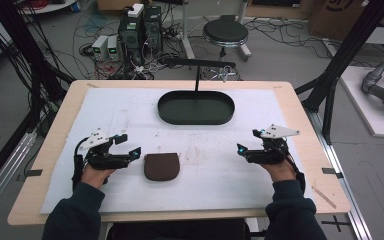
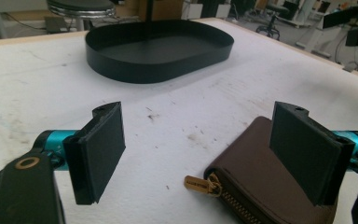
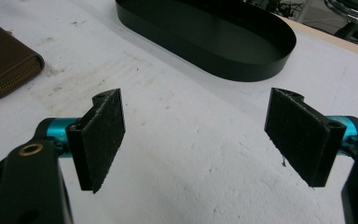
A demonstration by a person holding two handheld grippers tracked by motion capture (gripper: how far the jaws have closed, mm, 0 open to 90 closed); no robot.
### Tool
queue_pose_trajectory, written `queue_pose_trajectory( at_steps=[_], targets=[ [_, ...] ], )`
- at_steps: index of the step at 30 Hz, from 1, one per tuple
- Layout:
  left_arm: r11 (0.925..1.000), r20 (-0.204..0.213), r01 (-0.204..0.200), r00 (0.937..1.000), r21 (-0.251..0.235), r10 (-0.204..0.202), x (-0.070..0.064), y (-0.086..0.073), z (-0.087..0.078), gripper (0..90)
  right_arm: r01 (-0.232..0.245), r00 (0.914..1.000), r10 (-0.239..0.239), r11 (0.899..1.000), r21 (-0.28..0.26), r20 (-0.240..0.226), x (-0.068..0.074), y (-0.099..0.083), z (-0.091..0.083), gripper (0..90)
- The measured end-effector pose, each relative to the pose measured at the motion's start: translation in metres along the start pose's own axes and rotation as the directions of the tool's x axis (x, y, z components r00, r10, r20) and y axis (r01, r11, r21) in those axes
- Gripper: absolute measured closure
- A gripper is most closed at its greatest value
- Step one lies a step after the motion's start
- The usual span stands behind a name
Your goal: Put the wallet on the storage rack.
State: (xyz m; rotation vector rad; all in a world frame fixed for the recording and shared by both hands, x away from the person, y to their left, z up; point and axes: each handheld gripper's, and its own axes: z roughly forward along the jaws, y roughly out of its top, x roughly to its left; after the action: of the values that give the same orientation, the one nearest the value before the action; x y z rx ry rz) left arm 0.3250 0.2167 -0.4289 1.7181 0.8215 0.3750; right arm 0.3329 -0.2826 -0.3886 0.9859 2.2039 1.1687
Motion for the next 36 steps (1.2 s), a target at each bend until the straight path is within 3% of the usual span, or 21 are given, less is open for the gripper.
queue_pose_trajectory(
  at_steps=[6,8,10,11,15,19,23,28,32,34,35,36],
  targets=[
    [0.9984,0.025,-0.033,0.9992,0.045,0.032,-0.003,-0.001,0.017,19.6,-0.008,1.0000,0.008,1.000,0.015,0.001,-0.001,-0.002,0.001,20.5],
    [0.9981,0.028,-0.032,0.9991,0.052,0.031,-0.003,-0.001,0.020,19.6,-0.014,0.9999,0.014,1.000,0.020,0.000,0.000,-0.002,0.002,20.4],
    [0.9950,0.017,-0.005,0.9999,0.100,0.003,0.000,-0.002,0.029,19.6,-0.010,0.9999,0.010,1.000,0.028,-0.007,0.000,-0.002,0.003,20.5],
    [0.9948,0.021,0.004,0.9998,0.101,-0.006,0.001,-0.002,0.030,19.3,-0.007,1.0000,0.007,1.000,0.029,-0.005,0.000,-0.002,0.004,20.5],
    [0.9929,0.049,-0.003,0.9988,0.119,-0.003,0.001,-0.002,0.033,19.2,-0.018,0.9998,0.018,0.999,0.030,-0.010,-0.001,-0.003,0.003,20.6],
    [0.9871,0.072,0.000,0.9973,0.160,-0.012,-0.001,-0.001,0.040,19.3,-0.025,0.9996,0.025,0.999,0.021,-0.014,-0.002,-0.004,0.003,20.6],
    [0.9712,0.105,-0.035,0.9944,0.235,0.011,-0.005,-0.005,0.050,19.6,-0.025,0.9995,0.025,0.999,0.021,-0.017,-0.002,-0.004,0.003,20.6],
    [0.9686,0.131,-0.043,0.9914,0.245,0.011,-0.005,-0.005,0.051,23.8,-0.024,0.9994,0.024,1.000,0.019,-0.024,-0.002,-0.004,0.002,20.6],
    [0.9649,0.180,-0.024,0.9834,0.262,-0.024,-0.003,-0.006,0.051,33.6,-0.029,0.9993,0.029,0.999,0.019,-0.025,-0.003,-0.005,0.002,20.7],
    [0.9537,0.216,0.042,0.9701,0.298,-0.110,0.001,-0.008,0.050,36.7,-0.029,0.9993,0.029,0.999,0.016,-0.025,-0.003,-0.005,0.002,20.7],
    [0.9537,0.216,0.042,0.9701,0.298,-0.110,0.001,-0.008,0.050,37.1,-0.029,0.9993,0.029,0.999,0.016,-0.025,-0.003,-0.005,0.002,20.7],
    [0.9475,0.240,0.063,0.9602,0.314,-0.143,0.003,-0.009,0.050,37.8,-0.029,0.9993,0.029,0.999,0.015,-0.025,-0.004,-0.005,0.001,20.8]
  ],
)
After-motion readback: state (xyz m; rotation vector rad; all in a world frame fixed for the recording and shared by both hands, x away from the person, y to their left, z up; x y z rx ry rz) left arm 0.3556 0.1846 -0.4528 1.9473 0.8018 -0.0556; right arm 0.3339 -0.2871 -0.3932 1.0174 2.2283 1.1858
